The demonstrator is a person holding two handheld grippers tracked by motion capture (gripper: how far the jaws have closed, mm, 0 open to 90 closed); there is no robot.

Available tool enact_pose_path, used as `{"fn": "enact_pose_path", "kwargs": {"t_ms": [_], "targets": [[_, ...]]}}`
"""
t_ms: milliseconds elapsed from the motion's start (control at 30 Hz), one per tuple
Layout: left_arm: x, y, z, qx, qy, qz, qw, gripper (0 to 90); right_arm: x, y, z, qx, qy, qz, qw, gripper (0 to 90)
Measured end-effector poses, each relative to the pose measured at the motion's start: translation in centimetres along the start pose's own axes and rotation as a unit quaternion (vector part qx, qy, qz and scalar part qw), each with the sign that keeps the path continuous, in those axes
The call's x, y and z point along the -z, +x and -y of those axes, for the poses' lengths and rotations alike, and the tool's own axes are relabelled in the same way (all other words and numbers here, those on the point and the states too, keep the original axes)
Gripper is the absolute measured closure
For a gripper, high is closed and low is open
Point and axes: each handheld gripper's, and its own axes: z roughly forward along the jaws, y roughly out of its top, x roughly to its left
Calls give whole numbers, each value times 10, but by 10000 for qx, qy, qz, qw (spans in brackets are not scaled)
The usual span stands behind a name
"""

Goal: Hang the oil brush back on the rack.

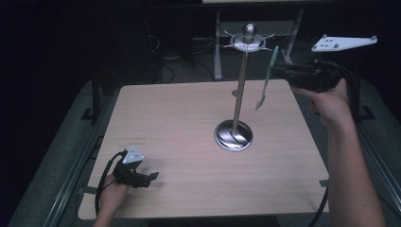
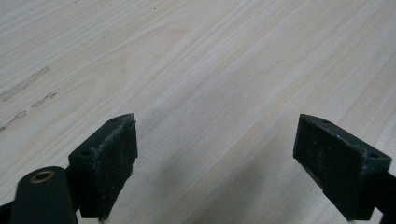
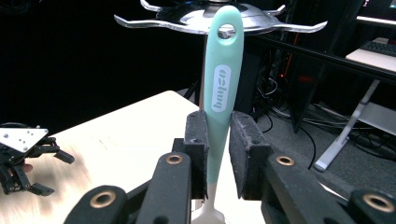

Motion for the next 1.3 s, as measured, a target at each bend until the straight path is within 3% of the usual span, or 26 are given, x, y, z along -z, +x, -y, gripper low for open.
{"fn": "enact_pose_path", "kwargs": {"t_ms": [1000,1300], "targets": [[0,1,0,-10,22,-3,10000,134,-11,-1,-2,35,182,-12,9998,769],[0,0,0,-7,20,-1,10000,134,-10,-1,-1,0,176,-28,9998,702]]}}
